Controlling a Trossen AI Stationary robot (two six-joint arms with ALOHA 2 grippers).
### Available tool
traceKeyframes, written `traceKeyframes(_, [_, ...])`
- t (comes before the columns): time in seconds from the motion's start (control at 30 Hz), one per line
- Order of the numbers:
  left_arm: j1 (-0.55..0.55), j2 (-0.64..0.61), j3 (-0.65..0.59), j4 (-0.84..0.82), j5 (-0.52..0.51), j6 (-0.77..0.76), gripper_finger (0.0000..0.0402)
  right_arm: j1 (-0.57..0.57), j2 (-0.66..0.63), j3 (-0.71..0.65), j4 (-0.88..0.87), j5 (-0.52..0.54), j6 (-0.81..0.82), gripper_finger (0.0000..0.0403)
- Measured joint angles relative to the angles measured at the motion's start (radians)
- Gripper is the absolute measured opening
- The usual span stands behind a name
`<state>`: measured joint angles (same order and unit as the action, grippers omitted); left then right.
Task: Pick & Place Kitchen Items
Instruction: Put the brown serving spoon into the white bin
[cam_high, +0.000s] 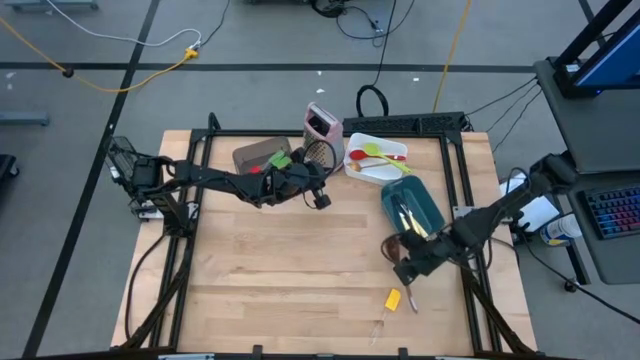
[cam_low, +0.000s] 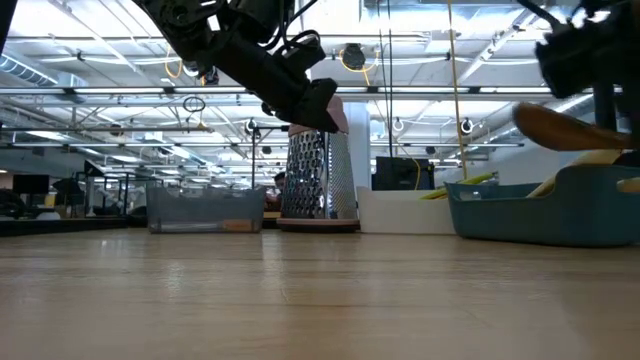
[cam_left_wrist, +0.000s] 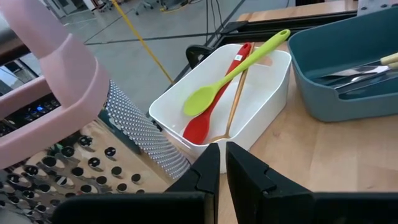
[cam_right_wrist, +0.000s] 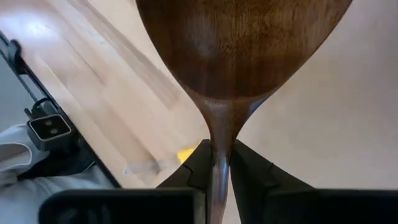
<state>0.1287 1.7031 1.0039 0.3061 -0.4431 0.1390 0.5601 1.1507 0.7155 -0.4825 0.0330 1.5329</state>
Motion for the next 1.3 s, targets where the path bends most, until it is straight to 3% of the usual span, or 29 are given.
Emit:
traceKeyframes(0.27, [-0.009, 0.000, 0.000, -0.003, 0.002, -0.014, 0.0031, -0.195, 0.000, 0.056, 0.008, 0.001, -0.375, 0.0027])
traceKeyframes(0.43, [-0.028, 0.000, 0.000, -0.004, 0.002, -0.018, 0.0031, -0.317, 0.000, 0.154, 0.000, -0.003, -0.731, 0.0029])
traceKeyframes(0.53, [-0.041, 0.000, 0.000, -0.004, 0.002, -0.020, 0.0031, -0.399, 0.000, 0.209, 0.009, 0.061, -0.966, 0.0029])
traceKeyframes(0.67, [-0.057, 0.000, 0.000, -0.005, 0.002, -0.055, 0.0031, -0.540, 0.000, 0.269, 0.034, 0.125, -1.188, 0.0029])
traceKeyframes(0.83, [-0.079, 0.000, 0.000, -0.015, 0.001, -0.071, 0.0031, -0.720, 0.001, 0.314, 0.053, 0.124, -1.499, 0.0029])
traceKeyframes(1.1, [-0.094, 0.000, 0.000, -0.014, -0.002, -0.071, 0.0031, -0.949, 0.116, 0.417, -0.041, 0.128, -1.738, 0.0029])
traceKeyframes(1.3, [-0.085, 0.000, 0.000, -0.006, -0.003, -0.072, 0.0031, -1.051, 0.280, 0.643, -0.363, 0.182, -1.784, 0.0029])
